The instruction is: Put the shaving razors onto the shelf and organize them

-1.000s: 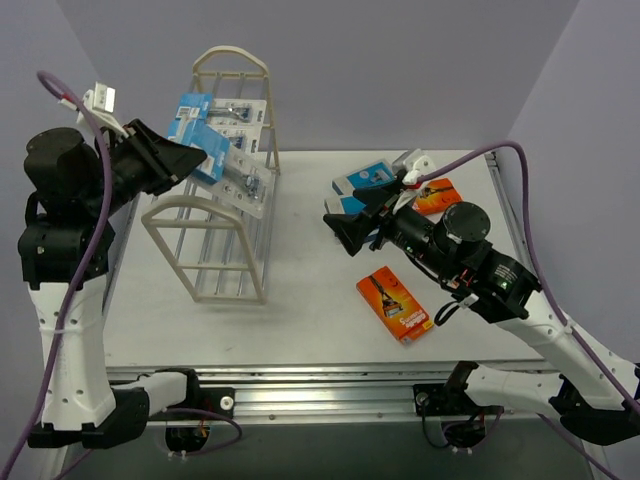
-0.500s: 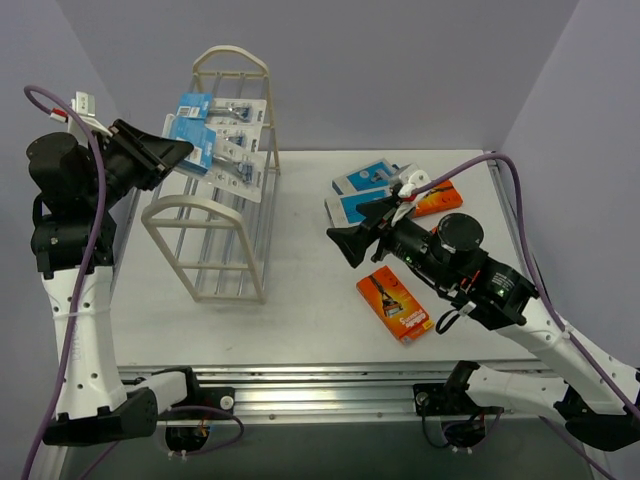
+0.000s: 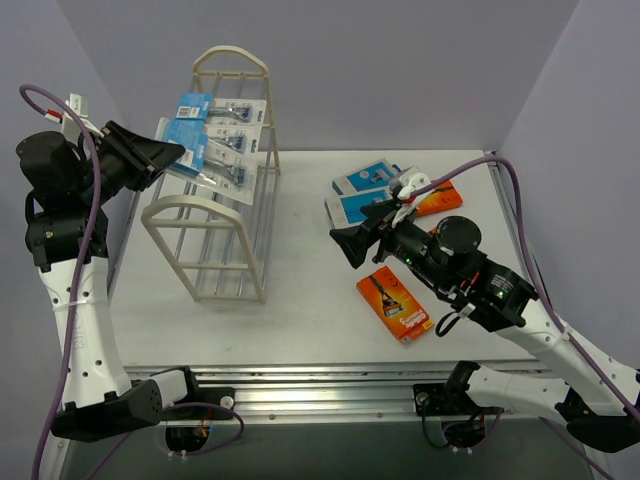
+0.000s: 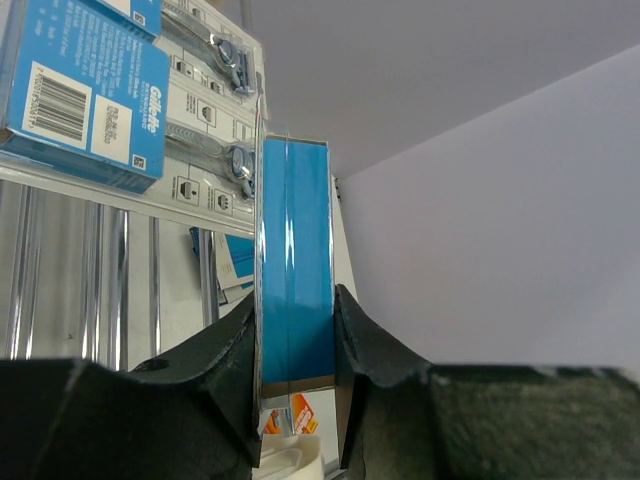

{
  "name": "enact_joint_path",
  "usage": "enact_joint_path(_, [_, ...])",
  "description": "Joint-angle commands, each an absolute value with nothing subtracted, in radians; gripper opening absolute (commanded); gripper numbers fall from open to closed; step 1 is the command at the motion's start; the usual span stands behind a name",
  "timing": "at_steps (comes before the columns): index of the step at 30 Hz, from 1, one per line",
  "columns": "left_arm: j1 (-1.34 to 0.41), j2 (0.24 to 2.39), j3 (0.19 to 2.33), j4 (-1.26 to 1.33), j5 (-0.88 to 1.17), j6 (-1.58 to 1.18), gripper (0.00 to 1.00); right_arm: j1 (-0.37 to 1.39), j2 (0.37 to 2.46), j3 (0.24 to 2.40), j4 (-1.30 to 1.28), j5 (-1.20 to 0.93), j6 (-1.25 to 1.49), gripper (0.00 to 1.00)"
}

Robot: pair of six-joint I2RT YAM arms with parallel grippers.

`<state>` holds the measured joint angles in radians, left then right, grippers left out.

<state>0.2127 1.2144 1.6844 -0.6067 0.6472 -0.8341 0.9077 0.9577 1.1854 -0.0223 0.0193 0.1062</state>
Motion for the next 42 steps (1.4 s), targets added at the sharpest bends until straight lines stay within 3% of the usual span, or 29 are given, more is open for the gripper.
enact_joint_path(1, [0.239, 1.206, 1.667, -0.607, 0.701, -0.793, 0.02, 0.905, 0.948, 1.178, 0.009, 0.041, 0.104, 0.72])
enact_joint_path(26, [0.333, 1.223, 1.603, -0.588, 0.764, -0.775, 0.1, 0.904, 0.945, 1.134, 0.009, 0.071, 0.098, 0.74])
enact_joint_path(42, [0.38, 1.255, 1.54, -0.256, 1.011, -1.052, 0.09, 0.897, 0.948, 1.12, 0.005, 0.072, 0.1, 0.75])
